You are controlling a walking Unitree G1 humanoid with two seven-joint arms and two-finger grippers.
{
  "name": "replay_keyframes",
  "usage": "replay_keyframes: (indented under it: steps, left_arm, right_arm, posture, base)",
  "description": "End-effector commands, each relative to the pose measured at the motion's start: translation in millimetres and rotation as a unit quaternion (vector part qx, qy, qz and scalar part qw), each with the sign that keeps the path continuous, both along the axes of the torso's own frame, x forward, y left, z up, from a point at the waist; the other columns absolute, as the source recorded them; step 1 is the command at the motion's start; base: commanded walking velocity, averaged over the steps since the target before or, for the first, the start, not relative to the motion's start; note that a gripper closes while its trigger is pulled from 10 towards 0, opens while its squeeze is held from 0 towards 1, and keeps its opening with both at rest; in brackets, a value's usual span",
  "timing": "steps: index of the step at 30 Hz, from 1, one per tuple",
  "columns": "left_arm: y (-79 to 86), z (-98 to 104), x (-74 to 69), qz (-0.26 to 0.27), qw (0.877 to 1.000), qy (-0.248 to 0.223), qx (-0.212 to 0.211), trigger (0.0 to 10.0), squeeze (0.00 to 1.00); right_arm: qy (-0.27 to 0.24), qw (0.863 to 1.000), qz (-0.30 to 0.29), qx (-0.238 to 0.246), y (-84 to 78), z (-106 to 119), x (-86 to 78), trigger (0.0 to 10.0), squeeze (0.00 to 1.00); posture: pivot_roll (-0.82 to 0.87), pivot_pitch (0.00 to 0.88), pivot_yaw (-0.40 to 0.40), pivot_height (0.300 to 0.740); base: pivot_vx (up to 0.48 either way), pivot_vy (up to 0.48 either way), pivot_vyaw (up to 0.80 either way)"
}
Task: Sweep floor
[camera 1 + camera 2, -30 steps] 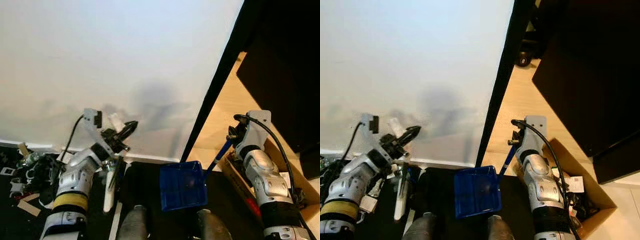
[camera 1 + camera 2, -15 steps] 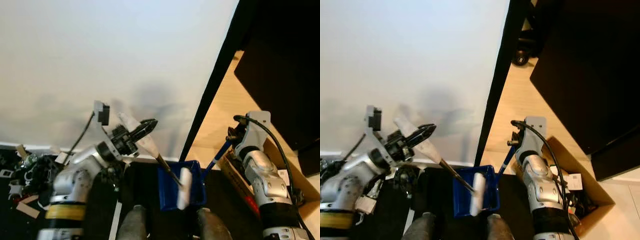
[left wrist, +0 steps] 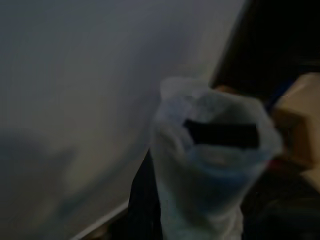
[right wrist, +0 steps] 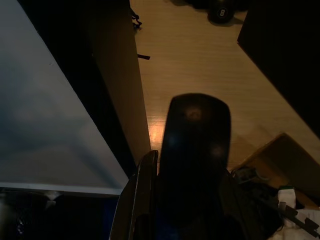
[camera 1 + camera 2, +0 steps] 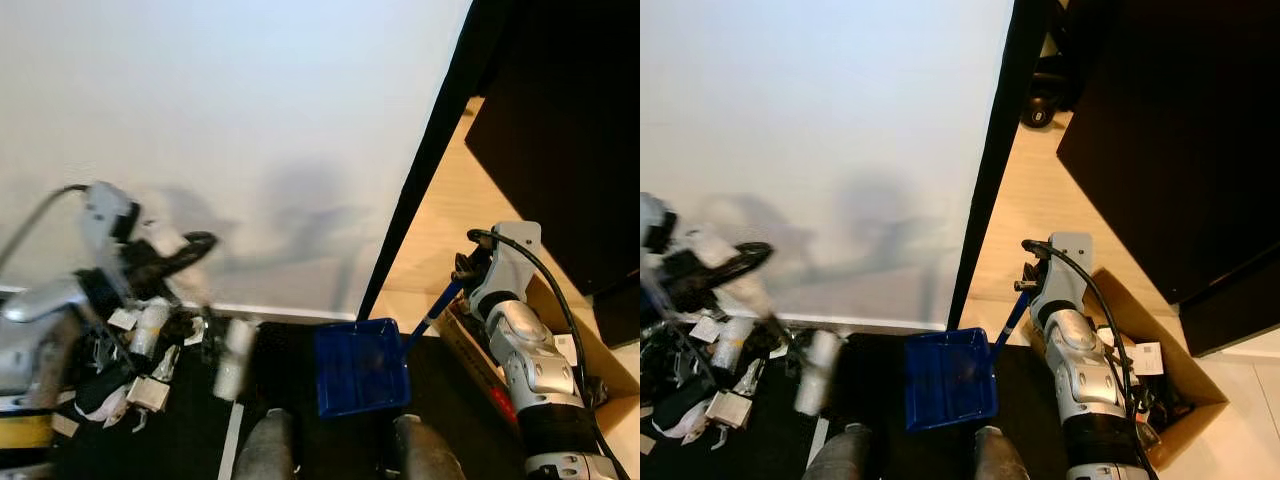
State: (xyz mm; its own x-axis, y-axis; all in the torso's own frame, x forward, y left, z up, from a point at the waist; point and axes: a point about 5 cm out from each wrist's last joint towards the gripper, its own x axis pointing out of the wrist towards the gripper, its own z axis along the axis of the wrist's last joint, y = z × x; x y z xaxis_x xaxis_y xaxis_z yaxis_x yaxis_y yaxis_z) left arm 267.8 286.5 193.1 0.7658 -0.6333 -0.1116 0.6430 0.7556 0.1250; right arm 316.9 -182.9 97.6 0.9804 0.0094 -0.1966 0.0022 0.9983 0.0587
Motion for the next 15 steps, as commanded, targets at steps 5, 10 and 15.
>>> replay_keyframes:
  steps: [5, 10, 15]
  left_arm:
    - [17.7, -23.9, 11.4, 0.068, 0.997, 0.003, 0.023, 10.0, 0.0]
    - [15.6, -51.1, 26.7, 0.136, 0.991, 0.006, 0.004, 10.0, 0.0]
    - [5.1, -82.1, 36.3, 0.177, 0.984, 0.018, 0.024, 10.0, 0.0]
  right_arm:
    - [-0.002, 1.0, 0.003, 0.013, 0.9, -1.7, -1.8, 10.0, 0.0]
    - [-0.005, 1.0, 0.002, 0.011, -1.8, 0.4, -1.9, 10.0, 0.0]
    - [-0.005, 1.0, 0.005, 0.009, -1.3, 0.6, -2.8, 10.0, 0.0]
  posture:
    - [0.06, 0.225, -0.037, 0.74]
    - [0.04, 0.233, -0.046, 0.74]
    - [0.04, 0.24, -0.058, 0.74]
  base:
    - [0.0, 0.0, 0.0]
    - [0.0, 0.0, 0.0]
    - [0.0, 0.0, 0.0]
